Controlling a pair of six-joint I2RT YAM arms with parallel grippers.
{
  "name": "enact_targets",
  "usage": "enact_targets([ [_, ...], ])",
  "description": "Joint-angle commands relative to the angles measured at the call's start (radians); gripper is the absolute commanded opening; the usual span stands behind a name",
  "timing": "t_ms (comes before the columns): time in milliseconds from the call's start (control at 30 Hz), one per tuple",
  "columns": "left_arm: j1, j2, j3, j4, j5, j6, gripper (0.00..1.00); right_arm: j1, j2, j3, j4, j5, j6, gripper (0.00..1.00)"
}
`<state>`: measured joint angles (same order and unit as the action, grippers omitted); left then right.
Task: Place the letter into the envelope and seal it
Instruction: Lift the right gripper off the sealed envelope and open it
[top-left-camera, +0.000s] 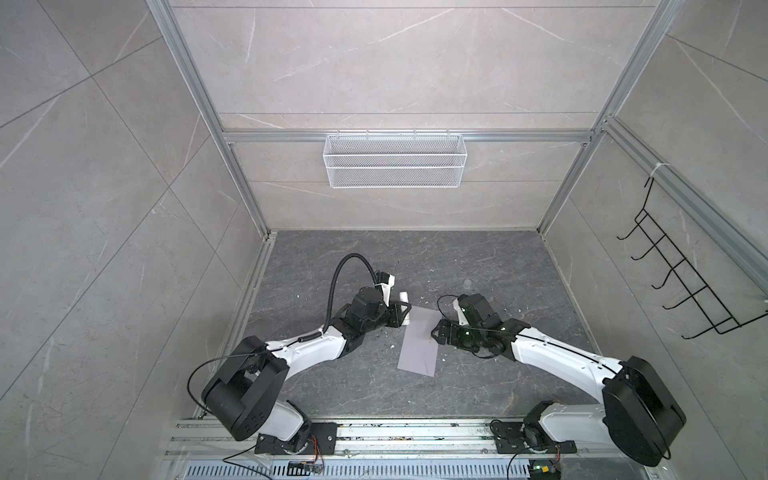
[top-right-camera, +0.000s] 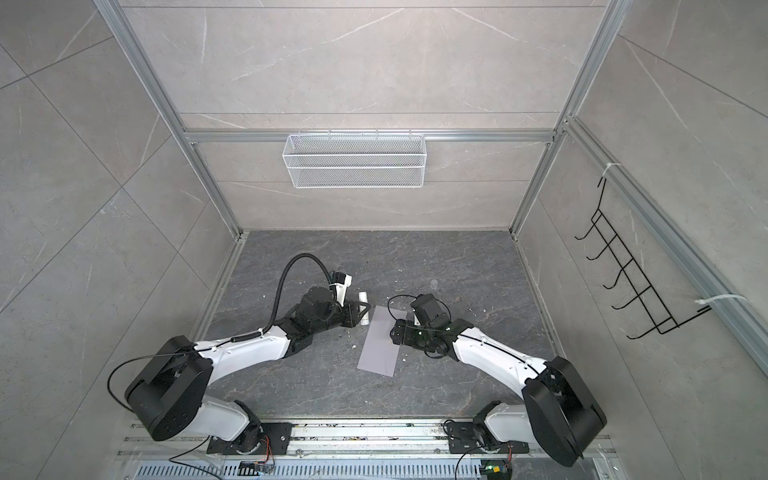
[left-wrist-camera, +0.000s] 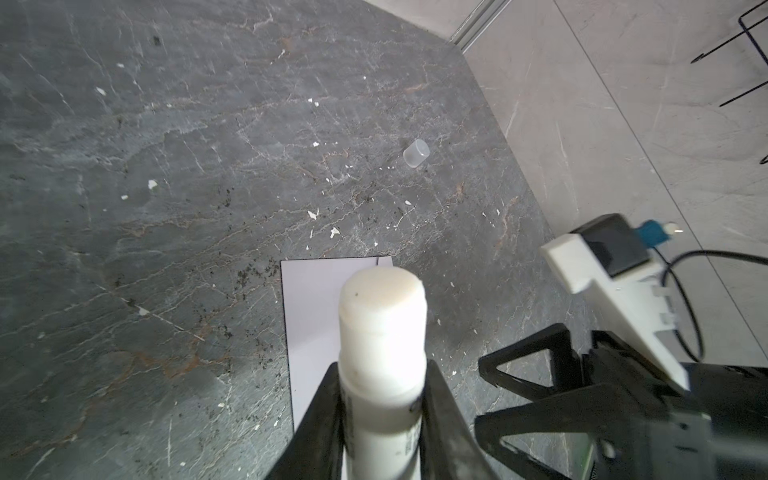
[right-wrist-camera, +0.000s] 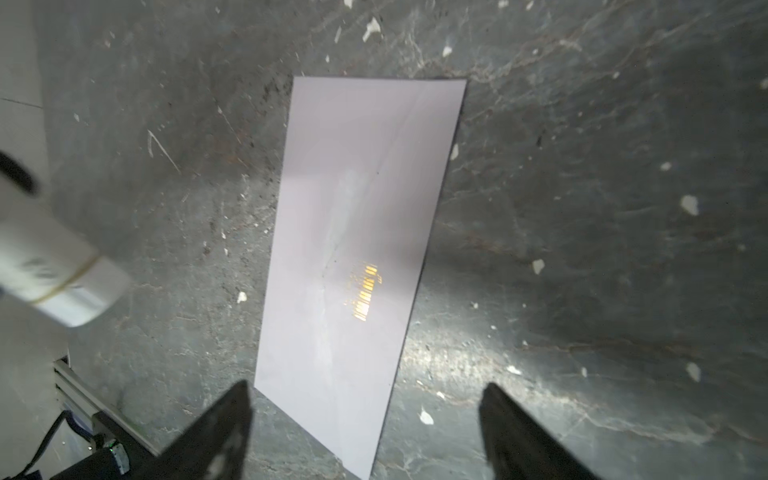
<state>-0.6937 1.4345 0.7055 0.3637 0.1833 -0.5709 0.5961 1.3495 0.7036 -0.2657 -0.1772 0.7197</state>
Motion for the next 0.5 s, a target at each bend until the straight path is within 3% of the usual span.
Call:
enact_targets([
  [0, -0.001, -0.081, -0.019, -0.045, -0.039, 0.053, 0.0, -0.003, 0.066, 0.045, 0.01, 0.018, 0.01, 0.93],
  [467, -0.001, -0.169, -0.042, -0.1, -0.079, 0.082, 0.0, -0.05, 0.237, 0.096, 0.13, -0.078, 0.022, 0.93],
])
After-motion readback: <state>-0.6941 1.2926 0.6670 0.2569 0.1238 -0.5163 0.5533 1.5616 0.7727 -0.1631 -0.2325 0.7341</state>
